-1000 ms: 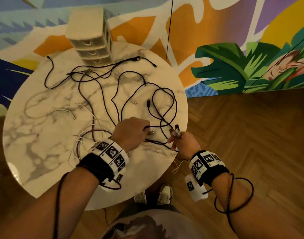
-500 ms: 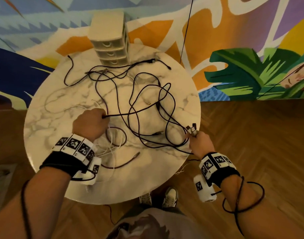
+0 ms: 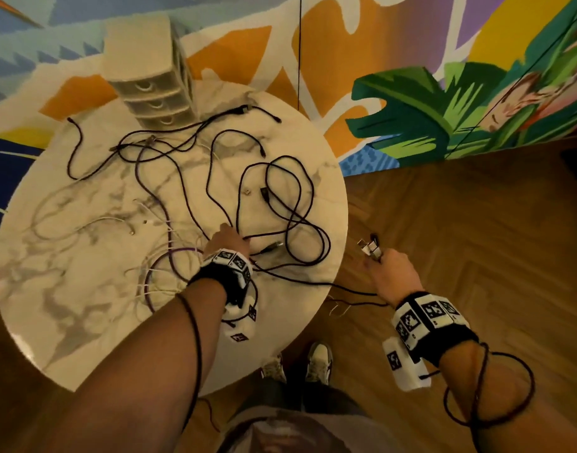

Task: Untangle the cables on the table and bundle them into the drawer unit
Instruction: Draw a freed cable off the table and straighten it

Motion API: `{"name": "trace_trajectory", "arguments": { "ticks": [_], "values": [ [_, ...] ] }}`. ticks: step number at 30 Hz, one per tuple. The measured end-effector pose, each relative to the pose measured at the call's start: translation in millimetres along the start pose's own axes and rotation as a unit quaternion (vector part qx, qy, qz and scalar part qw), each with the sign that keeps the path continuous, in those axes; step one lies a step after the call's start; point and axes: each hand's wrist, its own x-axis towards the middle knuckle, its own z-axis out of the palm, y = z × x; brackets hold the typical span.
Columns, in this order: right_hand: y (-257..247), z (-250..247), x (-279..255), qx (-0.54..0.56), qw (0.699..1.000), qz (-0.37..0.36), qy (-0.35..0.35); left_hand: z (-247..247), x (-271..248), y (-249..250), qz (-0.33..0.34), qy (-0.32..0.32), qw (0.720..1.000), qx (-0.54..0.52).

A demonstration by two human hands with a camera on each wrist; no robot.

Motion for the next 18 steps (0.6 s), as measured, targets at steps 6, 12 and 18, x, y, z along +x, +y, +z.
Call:
{"name": "trace_trajectory", "arguments": {
  "ticks": [6, 12, 18],
  "values": [
    [17.4, 0.1, 0.2, 0.042, 0.999, 0.009, 0.005, 0.8, 21.0, -9.9, 0.011, 0.008, 1.0, -0.007],
    [28.5, -7.5, 4.0, 0.058, 0.998, 0.014, 0.015, -26.5, 4.1, 18.6, 0.103, 0.11, 0.977, -0.152],
    [48.0, -24.2, 10.0, 0.027, 0.996, 0.043, 0.067, -115.8, -50.6, 104.4, 0.356, 0.223, 0.873, -0.248]
  ]
}}
